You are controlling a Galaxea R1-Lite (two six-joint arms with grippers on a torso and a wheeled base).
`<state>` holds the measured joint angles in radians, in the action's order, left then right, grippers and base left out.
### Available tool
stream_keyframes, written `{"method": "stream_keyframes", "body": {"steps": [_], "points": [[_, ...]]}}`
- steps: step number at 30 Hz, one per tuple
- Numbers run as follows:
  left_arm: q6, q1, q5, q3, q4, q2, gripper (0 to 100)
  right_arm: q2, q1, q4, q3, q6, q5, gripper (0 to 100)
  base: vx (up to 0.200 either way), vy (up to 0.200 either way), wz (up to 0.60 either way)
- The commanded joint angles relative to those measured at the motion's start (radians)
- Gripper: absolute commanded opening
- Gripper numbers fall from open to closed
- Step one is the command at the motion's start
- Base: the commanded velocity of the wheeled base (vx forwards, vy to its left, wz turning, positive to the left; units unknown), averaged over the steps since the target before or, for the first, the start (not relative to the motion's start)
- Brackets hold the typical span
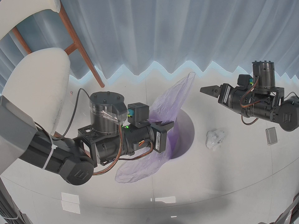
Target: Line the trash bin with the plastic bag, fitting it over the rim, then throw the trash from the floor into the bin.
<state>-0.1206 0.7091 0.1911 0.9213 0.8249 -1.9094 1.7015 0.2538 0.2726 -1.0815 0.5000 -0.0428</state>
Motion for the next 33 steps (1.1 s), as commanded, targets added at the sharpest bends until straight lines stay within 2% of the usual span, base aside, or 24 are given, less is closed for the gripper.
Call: {"method": "stream_keyframes", "body": {"steps": [1, 18, 26, 33], "points": [[-0.001, 0.009, 0.001, 0.001, 0.000, -0.013, 0, 0.038, 0.012, 0.002, -0.029, -0.001, 0.000, 100, 0.000, 0.000, 0.00], [-0.001, 0.019, 0.001, 0.005, 0.010, -0.033, 0, 0.178, 0.019, -0.001, -0.167, -0.006, 0.035, 100, 0.000, 0.000, 0.00], [-0.001, 0.016, 0.001, 0.007, 0.010, -0.031, 0, 0.193, 0.022, 0.002, -0.167, -0.017, 0.044, 100, 0.000, 0.000, 0.00], [-0.001, 0.036, 0.004, 0.005, 0.011, -0.028, 0, 0.214, 0.056, 0.005, -0.166, -0.014, 0.064, 100, 0.000, 0.000, 0.00]]}}
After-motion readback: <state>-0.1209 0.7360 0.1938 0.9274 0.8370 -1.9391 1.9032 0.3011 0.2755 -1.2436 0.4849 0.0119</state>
